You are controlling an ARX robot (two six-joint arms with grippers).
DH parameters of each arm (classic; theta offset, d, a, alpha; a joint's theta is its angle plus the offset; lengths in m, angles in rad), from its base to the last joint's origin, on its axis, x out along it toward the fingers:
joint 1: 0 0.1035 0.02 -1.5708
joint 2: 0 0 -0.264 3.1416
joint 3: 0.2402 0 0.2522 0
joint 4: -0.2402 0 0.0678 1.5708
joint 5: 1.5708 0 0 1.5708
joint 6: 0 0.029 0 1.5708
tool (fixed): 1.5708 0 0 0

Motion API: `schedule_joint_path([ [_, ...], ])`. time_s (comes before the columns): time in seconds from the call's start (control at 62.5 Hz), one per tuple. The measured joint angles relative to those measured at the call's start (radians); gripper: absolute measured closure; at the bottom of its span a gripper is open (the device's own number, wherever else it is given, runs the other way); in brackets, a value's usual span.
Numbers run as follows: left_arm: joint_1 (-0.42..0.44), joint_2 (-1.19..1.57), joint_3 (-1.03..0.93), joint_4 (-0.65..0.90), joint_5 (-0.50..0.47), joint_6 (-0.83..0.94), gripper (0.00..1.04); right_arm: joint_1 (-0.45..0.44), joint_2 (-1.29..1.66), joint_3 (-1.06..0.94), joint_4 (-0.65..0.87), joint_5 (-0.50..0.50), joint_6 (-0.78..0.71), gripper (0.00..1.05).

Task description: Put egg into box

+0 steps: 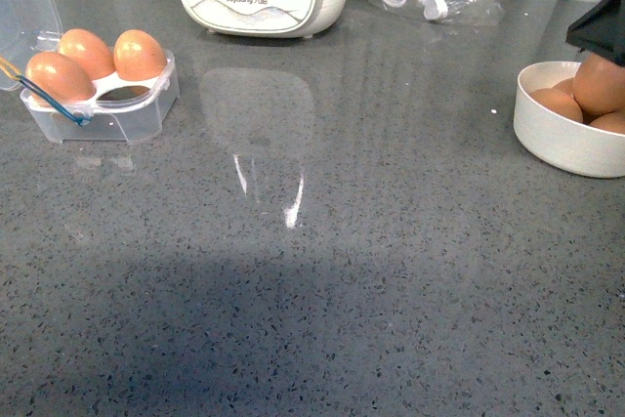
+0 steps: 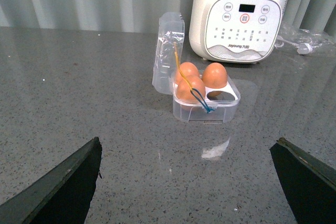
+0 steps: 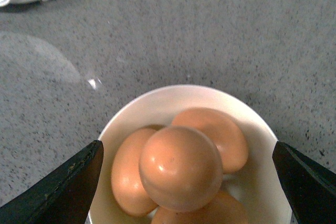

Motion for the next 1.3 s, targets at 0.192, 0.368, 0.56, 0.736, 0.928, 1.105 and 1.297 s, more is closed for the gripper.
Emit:
schedule_joint_path([
  [0.192,0.0,0.0,0.0,0.0,0.0,0.0,0.07,-0.008,0.011,-0.006,-0.01,0.005,-0.014,0.07],
  [0.368,0.0,0.0,0.0,0.0,0.0,0.0,0.07,-0.009,0.01,-0.006,-0.009,0.006,-0.027,0.11],
  [0.56,0.0,0.0,0.0,0.0,0.0,0.0,0.07,-0.009,0.006,-0.006,-0.011,0.006,-0.041,0.41],
  [0.736,0.0,0.0,0.0,0.0,0.0,0.0,0.07,-0.008,-0.011,-0.006,-0.019,0.009,-0.05,0.63],
  [0.928,0.0,0.0,0.0,0.0,0.0,0.0,0.07,0.02,-0.062,-0.005,-0.028,0.019,-0.051,0.64],
  [1.105,0.0,0.0,0.0,0.0,0.0,0.0,0.07,0.107,-0.118,0.035,-0.029,0.022,-0.039,0.64],
  [1.297,0.0,0.0,0.0,0.0,0.0,0.0,0.07,0.297,-0.114,0.131,-0.022,0.032,-0.037,0.64],
])
